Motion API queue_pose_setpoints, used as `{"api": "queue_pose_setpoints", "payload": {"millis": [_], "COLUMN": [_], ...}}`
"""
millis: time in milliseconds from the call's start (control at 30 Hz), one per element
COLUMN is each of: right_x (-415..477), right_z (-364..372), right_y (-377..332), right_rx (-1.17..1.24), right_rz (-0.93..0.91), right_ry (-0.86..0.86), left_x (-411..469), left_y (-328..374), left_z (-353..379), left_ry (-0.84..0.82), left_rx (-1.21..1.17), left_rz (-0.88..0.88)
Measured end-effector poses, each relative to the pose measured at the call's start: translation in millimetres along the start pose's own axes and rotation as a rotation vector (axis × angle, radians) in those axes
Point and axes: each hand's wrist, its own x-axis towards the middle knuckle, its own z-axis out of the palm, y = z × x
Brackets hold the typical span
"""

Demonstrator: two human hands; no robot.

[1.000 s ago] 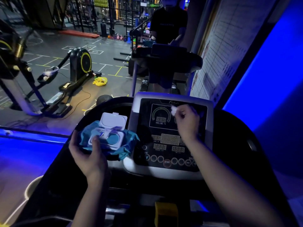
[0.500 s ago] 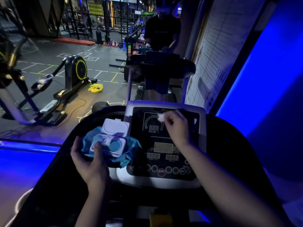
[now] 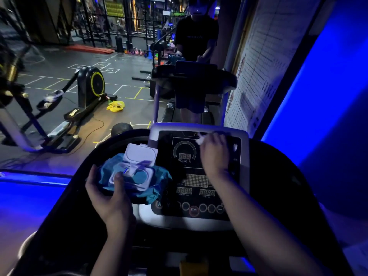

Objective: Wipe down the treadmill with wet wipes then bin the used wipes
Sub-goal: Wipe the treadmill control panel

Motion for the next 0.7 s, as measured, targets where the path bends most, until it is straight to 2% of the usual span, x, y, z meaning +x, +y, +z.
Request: {"api": "queue_pose_setpoints", "payload": {"millis": [67, 133, 267, 367, 433, 567, 700], "right_x": [7.5, 14.4, 34.2, 30.7, 25.6, 17.7, -3.2], "right_z": [-15.2, -32.0, -55.2, -52.8, -47.8, -47.5, -47.8], "right_y": [23.3, 42.9, 97.4, 122.4, 127.6, 123.4, 117.6], "right_rx": [0.148, 0.322, 0.309, 0.169, 0.172, 0.234, 0.264], "right_rz": [0.12, 0.125, 0.16, 0.007, -0.089, -0.08, -0.176], "right_ry": [0.005, 0.025, -0.001, -0.143, -0.143, -0.125, -0.23], "left_x": [-3.0, -4.9, -11.8, -24.5, -31.7, -38.1, -44.4], "left_y": [1.7, 7.0, 10.9, 7.3, 4.2, -4.4, -7.3], "left_z": [2.9, 8.5, 18.9, 23.2, 25.7, 28.7, 33.3], "left_ry": [-0.019, -0.03, -0.053, -0.078, -0.105, -0.135, -0.128], "left_rx": [0.004, -0.013, -0.049, -0.025, 0.002, 0.011, 0.015], "left_rz": [-0.014, -0.023, -0.057, -0.1, -0.109, -0.121, -0.137]}}
